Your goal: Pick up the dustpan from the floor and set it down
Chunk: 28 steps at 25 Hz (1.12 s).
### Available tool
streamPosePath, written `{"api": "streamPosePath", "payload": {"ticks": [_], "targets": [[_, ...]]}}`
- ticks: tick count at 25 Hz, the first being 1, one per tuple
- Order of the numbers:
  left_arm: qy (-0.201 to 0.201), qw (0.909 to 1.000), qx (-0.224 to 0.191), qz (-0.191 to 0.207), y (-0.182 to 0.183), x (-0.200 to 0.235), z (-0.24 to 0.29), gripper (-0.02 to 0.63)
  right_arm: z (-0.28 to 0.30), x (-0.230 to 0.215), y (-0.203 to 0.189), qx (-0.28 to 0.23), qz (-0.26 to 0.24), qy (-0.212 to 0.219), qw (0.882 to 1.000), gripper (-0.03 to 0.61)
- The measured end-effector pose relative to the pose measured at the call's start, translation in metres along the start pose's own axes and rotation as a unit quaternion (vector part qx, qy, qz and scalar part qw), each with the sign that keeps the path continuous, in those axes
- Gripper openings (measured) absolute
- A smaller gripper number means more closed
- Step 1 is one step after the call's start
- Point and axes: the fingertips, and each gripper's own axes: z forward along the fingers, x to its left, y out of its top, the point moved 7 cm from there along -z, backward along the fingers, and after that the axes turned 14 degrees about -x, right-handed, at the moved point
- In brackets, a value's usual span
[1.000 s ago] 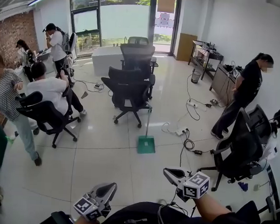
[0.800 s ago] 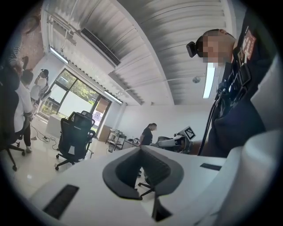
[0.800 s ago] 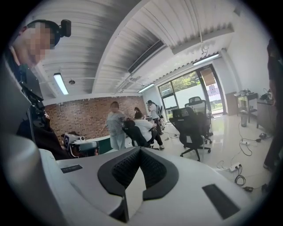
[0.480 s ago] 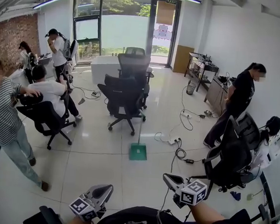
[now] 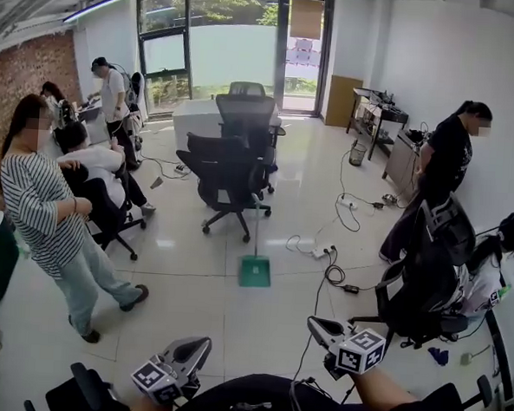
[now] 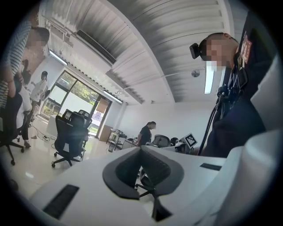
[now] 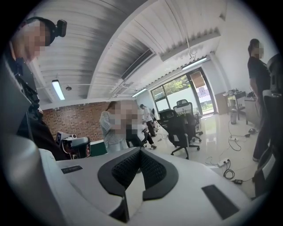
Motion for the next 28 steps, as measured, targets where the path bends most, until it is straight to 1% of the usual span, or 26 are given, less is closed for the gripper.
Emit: {"api": "streamPosePath", "payload": {"ticks": [3, 5, 11, 17, 20, 25, 28], "targets": [[0.005, 1.0000, -0.001, 0.006, -0.007, 0.002, -0.006, 0.015, 0.003, -0.001, -0.010, -0.002, -0.005, 0.003, 1.000, 0.015], [0.007, 0.9999, -0.005, 0.009, -0.005, 0.006, -0.009, 0.015, 0.008, 0.002, -0.011, -0.002, -0.005, 0.006, 1.000, 0.017], [0.018, 0.9997, -0.009, 0.012, 0.025, -0.004, -0.007, 0.015, 0.012, 0.017, 0.021, 0.001, -0.012, 0.016, 1.000, 0.017], [0.016, 0.9997, -0.014, 0.012, 0.043, 0.008, -0.012, 0.015, 0.027, 0.031, 0.027, 0.006, -0.016, 0.017, 1.000, 0.017], [0.015, 0.9997, -0.014, 0.010, 0.044, 0.014, -0.018, 0.015, 0.031, 0.036, 0.023, 0.006, -0.014, 0.016, 1.000, 0.017], [0.014, 0.9998, -0.015, 0.009, 0.034, 0.023, -0.024, 0.015, 0.035, 0.037, 0.013, 0.007, -0.014, 0.015, 1.000, 0.017], [0.011, 0.9998, -0.016, 0.008, 0.039, 0.022, -0.017, 0.015, 0.036, 0.036, 0.021, 0.009, -0.013, 0.015, 1.000, 0.017]]}}
